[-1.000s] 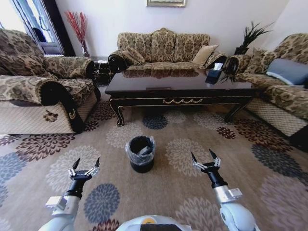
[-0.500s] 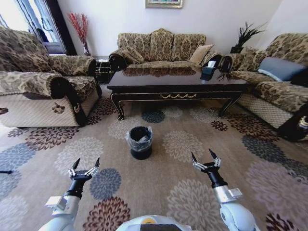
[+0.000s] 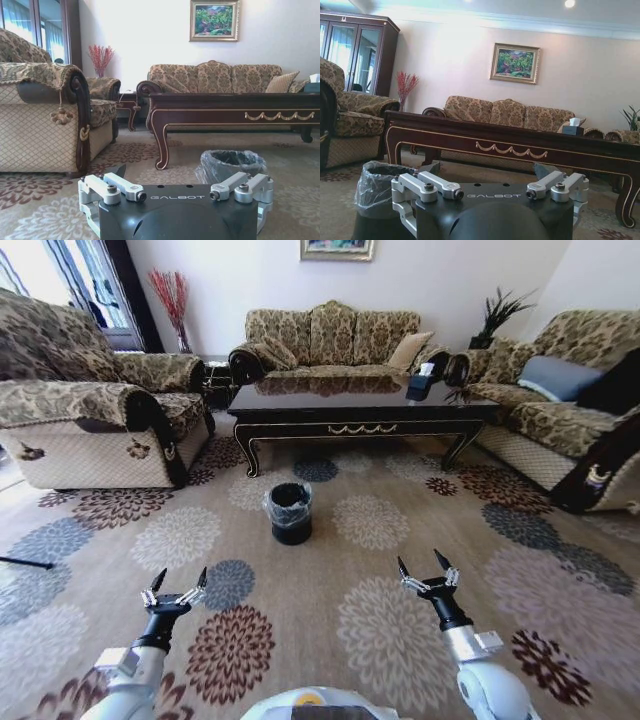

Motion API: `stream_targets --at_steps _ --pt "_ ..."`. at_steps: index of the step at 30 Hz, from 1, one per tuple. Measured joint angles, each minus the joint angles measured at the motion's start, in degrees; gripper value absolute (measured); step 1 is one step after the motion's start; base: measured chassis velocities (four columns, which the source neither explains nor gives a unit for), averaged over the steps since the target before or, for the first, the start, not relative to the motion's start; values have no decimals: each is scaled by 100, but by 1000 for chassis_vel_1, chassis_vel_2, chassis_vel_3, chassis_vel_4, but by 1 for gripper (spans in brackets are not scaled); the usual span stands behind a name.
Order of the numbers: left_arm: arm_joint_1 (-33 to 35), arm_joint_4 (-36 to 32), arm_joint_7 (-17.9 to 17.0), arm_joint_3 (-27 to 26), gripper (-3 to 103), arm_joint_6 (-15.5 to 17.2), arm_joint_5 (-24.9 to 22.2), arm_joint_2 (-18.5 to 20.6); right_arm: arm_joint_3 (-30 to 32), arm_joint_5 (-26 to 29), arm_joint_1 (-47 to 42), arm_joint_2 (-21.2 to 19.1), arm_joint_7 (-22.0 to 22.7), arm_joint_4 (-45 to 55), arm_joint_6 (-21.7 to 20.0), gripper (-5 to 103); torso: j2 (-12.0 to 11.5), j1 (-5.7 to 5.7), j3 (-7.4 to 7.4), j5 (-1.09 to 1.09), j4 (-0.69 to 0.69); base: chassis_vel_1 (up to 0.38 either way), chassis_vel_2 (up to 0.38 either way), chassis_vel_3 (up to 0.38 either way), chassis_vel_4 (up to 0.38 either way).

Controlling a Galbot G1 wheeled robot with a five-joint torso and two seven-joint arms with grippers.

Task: Move to the front of the table and pick up the trash from the floor, then place it into the trash bin.

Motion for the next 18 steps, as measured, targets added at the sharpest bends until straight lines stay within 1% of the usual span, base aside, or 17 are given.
stream_targets --at_steps 4,6,9,10,13,18 --pt "0 0 0 0 100 0 0 0 0 0 0 0 0 0 0 100 0 0 0 2 -1 233 -223 -223 243" --pt "0 0 0 0 100 0 0 0 0 0 0 0 0 0 0 100 0 -1 0 -1 0 246 -233 -215 257" --pt "0 0 -1 0 100 0 0 0 0 0 0 0 0 0 0 100 0 -1 -1 1 2 237 -240 -240 247" --pt "0 0 -1 0 100 0 0 0 0 0 0 0 0 0 0 100 0 -1 -1 3 1 245 -240 -266 219" --pt "-1 0 -1 0 100 0 0 0 0 0 0 0 1 0 0 100 0 0 0 1 -2 212 -240 -257 214" --pt "-1 0 -1 0 100 0 0 0 0 0 1 0 1 0 0 100 0 0 1 0 2 248 -205 -238 225"
